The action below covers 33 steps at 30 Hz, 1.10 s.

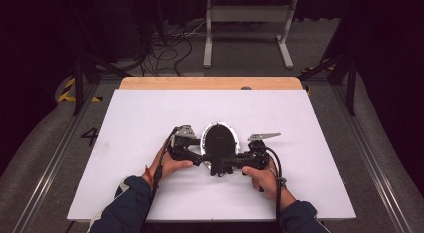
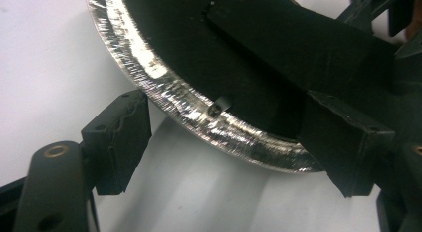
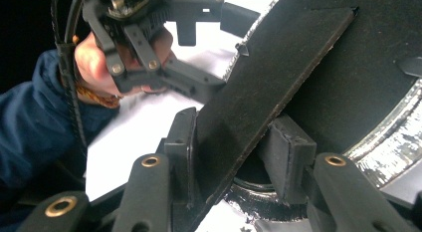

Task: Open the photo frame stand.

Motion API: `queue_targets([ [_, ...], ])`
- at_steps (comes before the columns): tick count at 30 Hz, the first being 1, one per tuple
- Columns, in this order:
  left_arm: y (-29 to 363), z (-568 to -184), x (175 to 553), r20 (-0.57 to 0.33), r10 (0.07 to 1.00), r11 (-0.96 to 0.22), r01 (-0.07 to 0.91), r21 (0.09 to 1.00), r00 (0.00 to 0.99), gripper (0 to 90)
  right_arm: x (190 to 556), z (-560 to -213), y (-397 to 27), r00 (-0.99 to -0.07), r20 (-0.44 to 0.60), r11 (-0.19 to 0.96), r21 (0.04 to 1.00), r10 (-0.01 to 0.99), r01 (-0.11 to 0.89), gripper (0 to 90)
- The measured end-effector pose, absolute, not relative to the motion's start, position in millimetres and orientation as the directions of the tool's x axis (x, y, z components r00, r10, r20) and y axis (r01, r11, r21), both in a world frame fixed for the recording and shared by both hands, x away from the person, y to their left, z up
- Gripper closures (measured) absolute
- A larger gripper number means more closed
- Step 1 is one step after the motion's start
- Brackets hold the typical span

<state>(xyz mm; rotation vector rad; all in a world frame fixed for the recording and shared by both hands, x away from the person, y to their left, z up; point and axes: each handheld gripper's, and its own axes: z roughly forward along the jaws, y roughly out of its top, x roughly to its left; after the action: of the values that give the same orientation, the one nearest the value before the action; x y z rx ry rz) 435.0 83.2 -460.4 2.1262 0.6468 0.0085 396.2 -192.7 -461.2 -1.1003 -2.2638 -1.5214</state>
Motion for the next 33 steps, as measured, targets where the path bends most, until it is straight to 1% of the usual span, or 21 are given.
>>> queue_targets([
  [2,84,-460,435,-0.235,0.437,-0.465,0.441,0.768,0.869,24.2,395,-460,-193,-0.712,0.531,0.203,0.718,0.459,0.666,60.1],
  [4,85,-459,434,-0.236,0.435,-0.466,0.442,0.767,0.869,24.5,394,-459,-193,-0.72,0.518,0.207,0.727,0.462,0.655,60.1],
  [8,88,-455,433,-0.231,0.446,-0.447,0.439,0.779,0.864,30.3,393,-457,-193,-0.723,0.512,0.214,0.727,0.463,0.652,60.2],
  [11,89,-452,431,-0.206,0.45,-0.452,0.42,0.787,0.869,33.3,391,-456,-193,-0.725,0.506,0.219,0.729,0.466,0.649,60.8],
  [16,94,-444,427,-0.178,0.465,-0.421,0.394,0.817,0.867,44.3,389,-453,-193,-0.734,0.484,0.222,0.742,0.476,0.633,65.5],
  [19,96,-439,425,-0.159,0.468,-0.413,0.374,0.83,0.869,48.5,387,-451,-192,-0.739,0.469,0.222,0.751,0.484,0.622,67.8],
  [23,98,-434,424,-0.159,0.456,-0.394,0.359,0.846,0.876,50.4,386,-451,-192,-0.735,0.458,0.222,0.753,0.5,0.619,68.7],
  [26,99,-433,424,-0.196,0.454,-0.359,0.38,0.853,0.869,50.4,385,-451,-191,-0.74,0.442,0.223,0.762,0.507,0.608,70.1],
  [29,100,-435,425,-0.237,0.431,-0.337,0.398,0.853,0.871,50.4,383,-450,-189,-0.751,0.417,0.235,0.773,0.512,0.589,70.7],
  [33,101,-434,426,-0.243,0.425,-0.33,0.399,0.855,0.872,53.1,382,-449,-187,-0.754,0.401,0.242,0.778,0.52,0.58,70.9],
])
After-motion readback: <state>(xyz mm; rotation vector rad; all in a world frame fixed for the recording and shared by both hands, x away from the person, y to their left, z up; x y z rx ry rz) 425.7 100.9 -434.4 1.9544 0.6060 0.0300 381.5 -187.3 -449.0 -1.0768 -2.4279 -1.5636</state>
